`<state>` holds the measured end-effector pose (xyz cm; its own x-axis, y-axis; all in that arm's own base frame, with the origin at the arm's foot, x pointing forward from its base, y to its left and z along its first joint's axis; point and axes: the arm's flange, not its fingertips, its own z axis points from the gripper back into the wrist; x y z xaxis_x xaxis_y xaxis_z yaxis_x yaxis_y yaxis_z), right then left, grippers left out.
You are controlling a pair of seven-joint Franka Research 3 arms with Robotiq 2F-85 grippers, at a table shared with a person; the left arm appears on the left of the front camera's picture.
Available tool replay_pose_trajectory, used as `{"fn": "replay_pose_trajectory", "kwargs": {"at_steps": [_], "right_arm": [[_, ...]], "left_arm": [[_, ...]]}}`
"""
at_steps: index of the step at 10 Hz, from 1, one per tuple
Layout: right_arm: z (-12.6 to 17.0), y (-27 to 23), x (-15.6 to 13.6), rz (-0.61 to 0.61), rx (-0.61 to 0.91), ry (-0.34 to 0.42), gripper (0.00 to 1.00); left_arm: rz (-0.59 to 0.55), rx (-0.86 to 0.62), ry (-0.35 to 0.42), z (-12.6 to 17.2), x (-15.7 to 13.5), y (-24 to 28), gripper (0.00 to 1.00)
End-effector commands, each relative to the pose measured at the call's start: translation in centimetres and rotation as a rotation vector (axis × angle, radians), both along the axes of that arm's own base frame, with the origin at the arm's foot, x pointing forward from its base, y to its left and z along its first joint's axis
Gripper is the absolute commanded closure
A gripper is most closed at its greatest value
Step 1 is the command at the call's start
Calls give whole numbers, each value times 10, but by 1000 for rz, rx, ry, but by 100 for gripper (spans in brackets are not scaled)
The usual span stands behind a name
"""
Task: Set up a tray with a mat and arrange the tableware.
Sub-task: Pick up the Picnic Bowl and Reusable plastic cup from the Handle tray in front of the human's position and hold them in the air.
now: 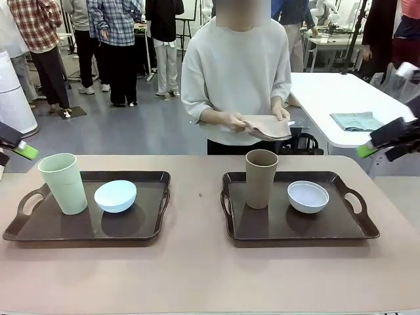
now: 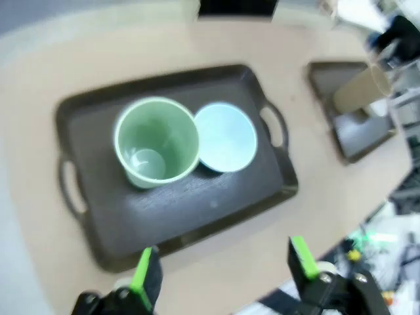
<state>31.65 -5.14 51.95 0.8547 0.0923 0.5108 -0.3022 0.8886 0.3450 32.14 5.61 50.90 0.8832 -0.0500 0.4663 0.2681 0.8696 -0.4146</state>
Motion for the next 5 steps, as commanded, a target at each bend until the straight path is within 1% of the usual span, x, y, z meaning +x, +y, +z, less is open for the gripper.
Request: {"fn": "replay_pose_trajectory", "kwargs": {"at_steps": [1, 2, 3, 4, 5], "right_arm": [[-84, -23, -54, -18, 150, -59, 0], [-86, -47, -60, -56, 221, -82, 0], [-88, -63, -64, -78, 251, -90, 0], [-92, -82, -72, -125, 315, -114, 0], [-96, -102, -80, -159, 361, -125, 0]], "left_arm": [[49, -184, -54, -61, -38, 36, 0], [75, -255, -52, -62, -35, 66, 0], [108, -308, -56, -71, -36, 81, 0], [143, -356, -51, -72, -35, 103, 0], [162, -381, -46, -79, -36, 106, 0]]}}
